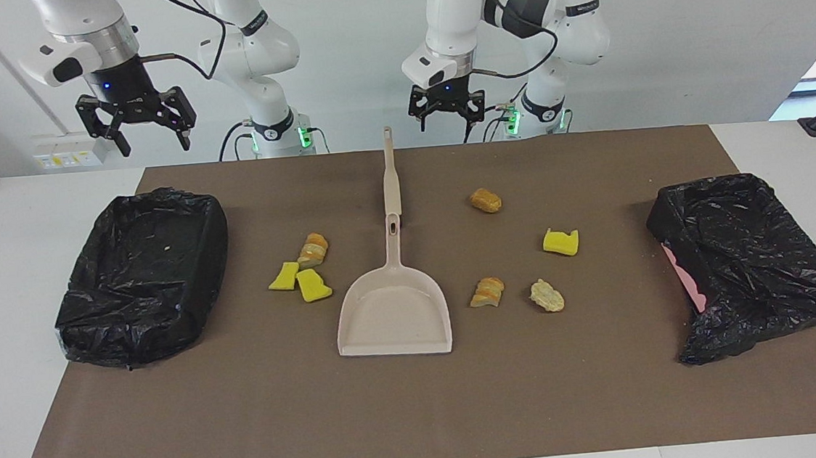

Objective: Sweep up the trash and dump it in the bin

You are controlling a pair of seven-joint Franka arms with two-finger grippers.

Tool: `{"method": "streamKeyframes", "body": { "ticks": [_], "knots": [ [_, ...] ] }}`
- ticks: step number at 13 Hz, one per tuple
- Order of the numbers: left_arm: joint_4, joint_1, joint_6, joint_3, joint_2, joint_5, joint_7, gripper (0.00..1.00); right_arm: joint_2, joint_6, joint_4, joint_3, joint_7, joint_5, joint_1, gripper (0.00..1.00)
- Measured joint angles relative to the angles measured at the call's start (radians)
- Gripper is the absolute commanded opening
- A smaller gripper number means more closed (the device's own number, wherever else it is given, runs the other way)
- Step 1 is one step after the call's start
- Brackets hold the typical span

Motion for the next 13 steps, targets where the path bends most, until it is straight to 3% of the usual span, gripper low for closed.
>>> {"method": "streamKeyframes", "body": {
  "ticks": [7,13],
  "knots": [
    [-0.106,-0.211,0.293,-0.002,0.165,-0.001,-0.274,1.00,-0.001,0.000,-0.002,0.000,0.000,0.000,0.000,1.00],
    [-0.122,-0.269,0.336,0.000,0.221,-0.005,-0.349,1.00,-0.001,0.000,-0.003,0.000,0.000,0.000,0.000,1.00]
  ]
}}
